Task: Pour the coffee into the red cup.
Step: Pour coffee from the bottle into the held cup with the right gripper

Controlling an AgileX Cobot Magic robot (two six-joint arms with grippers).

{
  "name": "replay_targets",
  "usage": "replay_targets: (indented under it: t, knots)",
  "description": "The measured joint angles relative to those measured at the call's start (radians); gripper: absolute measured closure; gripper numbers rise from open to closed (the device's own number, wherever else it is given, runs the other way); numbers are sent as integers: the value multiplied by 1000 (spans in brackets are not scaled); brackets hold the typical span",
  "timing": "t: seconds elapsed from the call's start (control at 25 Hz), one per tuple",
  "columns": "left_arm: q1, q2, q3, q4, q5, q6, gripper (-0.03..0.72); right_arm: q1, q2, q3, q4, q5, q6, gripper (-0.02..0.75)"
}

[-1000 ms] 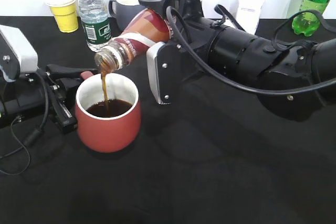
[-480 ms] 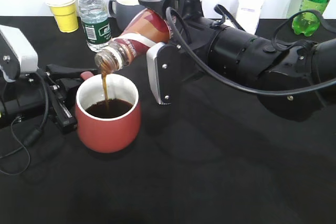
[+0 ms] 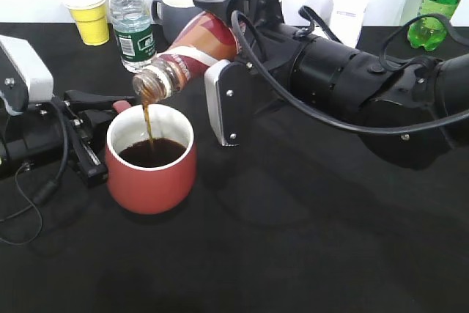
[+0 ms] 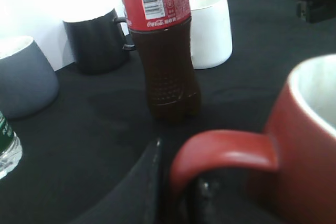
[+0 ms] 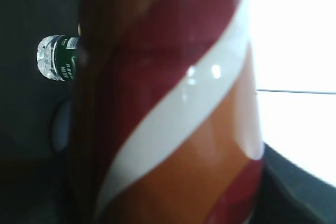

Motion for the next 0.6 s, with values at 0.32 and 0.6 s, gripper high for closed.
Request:
replay_targets:
  t: [0.32, 0.6]
  knots:
    - [0, 0, 0, 0, 1, 0, 595, 0, 0, -1, 0, -17, -10, 209]
    - [0, 0, 0, 0, 1, 0, 595, 0, 0, -1, 0, -23, -10, 209]
